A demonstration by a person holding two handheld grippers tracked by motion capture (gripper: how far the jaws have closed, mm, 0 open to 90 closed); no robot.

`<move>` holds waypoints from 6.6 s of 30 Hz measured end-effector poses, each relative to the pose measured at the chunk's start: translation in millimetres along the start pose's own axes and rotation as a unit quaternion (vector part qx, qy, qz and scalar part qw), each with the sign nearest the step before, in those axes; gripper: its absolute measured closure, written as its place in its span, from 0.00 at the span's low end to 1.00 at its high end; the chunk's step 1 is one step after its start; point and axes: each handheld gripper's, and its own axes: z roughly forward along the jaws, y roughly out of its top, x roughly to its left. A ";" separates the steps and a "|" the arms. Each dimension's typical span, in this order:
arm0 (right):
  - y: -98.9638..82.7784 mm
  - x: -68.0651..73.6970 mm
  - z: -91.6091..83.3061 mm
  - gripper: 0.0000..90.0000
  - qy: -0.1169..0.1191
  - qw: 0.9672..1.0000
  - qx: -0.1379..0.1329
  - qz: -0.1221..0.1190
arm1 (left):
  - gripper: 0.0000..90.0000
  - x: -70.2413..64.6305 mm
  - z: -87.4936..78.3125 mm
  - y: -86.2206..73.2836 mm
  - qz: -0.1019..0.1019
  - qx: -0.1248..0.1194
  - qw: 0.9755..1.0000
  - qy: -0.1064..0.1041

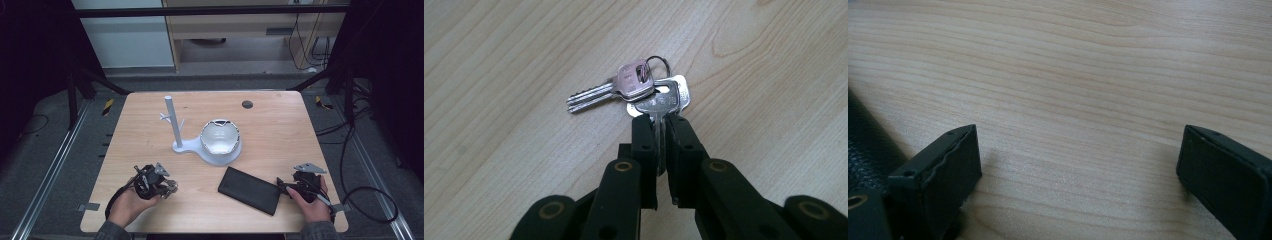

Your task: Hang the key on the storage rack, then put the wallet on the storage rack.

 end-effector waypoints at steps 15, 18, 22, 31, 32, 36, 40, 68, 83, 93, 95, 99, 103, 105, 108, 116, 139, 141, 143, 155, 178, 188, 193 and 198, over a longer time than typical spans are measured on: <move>-0.4 1.2 -0.4 0.05 0.002 1.000 0.000 -0.001 | 0.93 4.1 -3.5 -4.8 0.000 -0.004 1.000 -0.005; -0.4 1.0 -0.4 0.05 0.002 1.000 0.000 -0.003 | 0.93 6.1 -12.7 -3.8 -0.004 -0.018 1.000 -0.004; -0.4 1.1 -0.4 0.05 0.002 1.000 0.000 -0.002 | 1.00 9.8 -27.2 1.5 0.001 -0.028 1.000 -0.006; -0.4 1.0 -0.4 0.05 0.002 1.000 0.000 -0.003 | 1.00 16.7 -38.9 6.2 0.005 -0.022 1.000 -0.006; -0.4 1.1 -0.4 0.05 0.002 1.000 0.000 -0.002 | 1.00 17.1 -42.4 7.3 0.004 -0.027 1.000 -0.004; -0.4 1.0 -0.4 0.05 0.002 1.000 0.000 -0.003 | 1.00 20.2 -66.0 17.1 0.017 -0.032 0.999 0.009; -0.4 1.0 -0.4 0.05 0.002 1.000 0.000 -0.003 | 1.00 26.1 -88.8 27.8 0.018 -0.046 0.999 0.015; -0.4 0.8 -0.2 0.04 0.004 1.000 0.001 -0.003 | 1.00 58.7 -170.5 119.9 0.013 -0.072 0.995 0.065; -0.4 0.9 -0.2 0.04 0.004 1.000 0.001 -0.002 | 1.00 70.0 -176.6 130.2 0.002 -0.081 0.993 0.085; -0.5 0.9 -0.2 0.04 0.004 1.000 0.001 -0.003 | 1.00 68.7 -175.6 137.0 -0.001 -0.083 0.993 0.082; -0.5 0.9 -0.2 0.04 0.004 1.000 0.001 -0.003 | 1.00 69.1 -175.7 137.8 -0.001 -0.085 0.993 0.082; -0.5 0.9 -0.2 0.04 0.004 1.000 0.001 -0.003 | 1.00 70.2 -172.9 139.4 -0.003 -0.082 0.993 0.090; -0.5 0.9 -0.2 0.04 0.004 1.000 0.001 -0.003 | 1.00 71.3 -170.0 141.6 -0.006 -0.084 0.992 0.091; -0.5 0.9 -0.2 0.04 0.004 1.000 0.001 -0.003 | 1.00 71.8 -168.4 142.9 -0.007 -0.084 0.992 0.090; -0.5 0.9 -0.2 0.04 0.004 1.000 0.001 -0.003 | 1.00 72.3 -166.4 144.2 -0.010 -0.087 0.992 0.086; -0.5 0.9 -0.2 0.04 0.004 1.000 0.001 -0.003 | 1.00 72.8 -159.7 145.0 -0.006 -0.089 0.991 0.096; 4.7 -4.5 -7.3 0.07 -0.004 1.000 -0.022 -0.003 | 0.45 37.8 -155.2 55.8 0.000 -0.179 0.974 0.139; 5.2 -5.8 -9.1 0.07 -0.008 1.000 -0.027 -0.005 | 0.38 35.1 -147.3 52.1 0.000 -0.177 0.975 0.135; 5.1 -5.1 -9.2 0.07 -0.008 0.999 -0.030 -0.008 | 0.31 32.1 -138.8 49.4 -0.003 -0.174 0.976 0.129; 5.5 -0.7 -10.3 0.07 -0.004 0.999 -0.030 -0.017 | 0.10 14.6 -91.2 37.9 0.018 -0.180 0.980 0.077; 7.7 13.5 -40.7 0.42 0.043 0.993 -0.098 -0.047 | 0.60 -55.2 17.8 54.4 0.068 -0.145 0.986 -0.037; 1.7 12.2 -48.5 0.61 0.041 0.992 -0.107 -0.054 | 0.92 -71.1 40.5 72.1 0.118 -0.095 0.987 -0.058; 0.9 11.9 -48.8 0.67 0.044 0.991 -0.109 -0.063 | 0.99 -78.8 50.1 80.4 0.129 -0.071 0.987 -0.059; 0.7 11.9 -49.6 0.73 0.049 0.990 -0.112 -0.068 | 1.00 -83.5 54.5 85.8 0.138 -0.061 0.987 -0.058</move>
